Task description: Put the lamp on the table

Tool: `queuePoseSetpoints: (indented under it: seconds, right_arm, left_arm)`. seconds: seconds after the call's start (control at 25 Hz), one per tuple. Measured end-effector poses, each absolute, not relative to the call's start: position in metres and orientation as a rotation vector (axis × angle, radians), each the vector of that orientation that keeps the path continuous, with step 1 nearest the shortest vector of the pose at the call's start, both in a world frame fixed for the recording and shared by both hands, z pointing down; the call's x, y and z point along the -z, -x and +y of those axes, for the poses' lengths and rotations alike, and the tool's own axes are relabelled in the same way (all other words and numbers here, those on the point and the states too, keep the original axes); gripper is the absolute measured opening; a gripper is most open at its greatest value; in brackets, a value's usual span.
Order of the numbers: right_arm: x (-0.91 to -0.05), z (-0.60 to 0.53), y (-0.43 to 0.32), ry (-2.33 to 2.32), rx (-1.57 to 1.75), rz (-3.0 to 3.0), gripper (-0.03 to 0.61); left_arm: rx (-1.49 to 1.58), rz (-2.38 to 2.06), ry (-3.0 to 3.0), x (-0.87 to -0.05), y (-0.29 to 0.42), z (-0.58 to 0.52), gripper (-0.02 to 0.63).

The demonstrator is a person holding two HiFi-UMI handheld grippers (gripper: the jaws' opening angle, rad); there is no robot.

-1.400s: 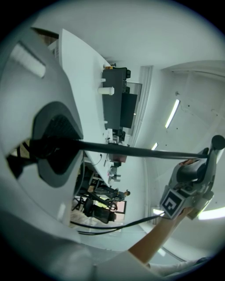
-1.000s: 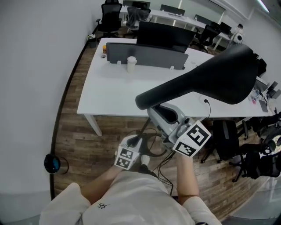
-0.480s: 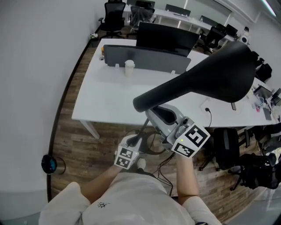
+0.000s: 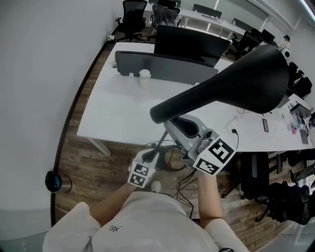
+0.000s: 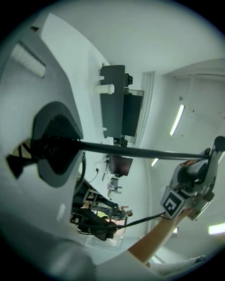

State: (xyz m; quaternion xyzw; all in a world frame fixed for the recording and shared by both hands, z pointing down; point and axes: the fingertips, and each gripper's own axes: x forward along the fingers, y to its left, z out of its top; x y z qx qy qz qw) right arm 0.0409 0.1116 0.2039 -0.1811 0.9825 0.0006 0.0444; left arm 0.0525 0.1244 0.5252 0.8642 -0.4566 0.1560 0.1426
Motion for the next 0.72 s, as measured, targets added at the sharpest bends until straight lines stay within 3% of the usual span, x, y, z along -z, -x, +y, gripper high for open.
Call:
queuePoseSetpoints:
  seconds: [0.72]
  right_arm:
    - [-0.213, 0.031, -0.097, 0.46, 0.014, 3.006, 0.048]
  left_arm:
    - [-0.458, -1.364, -2.447, -0.534, -0.11, 0.045, 0.049]
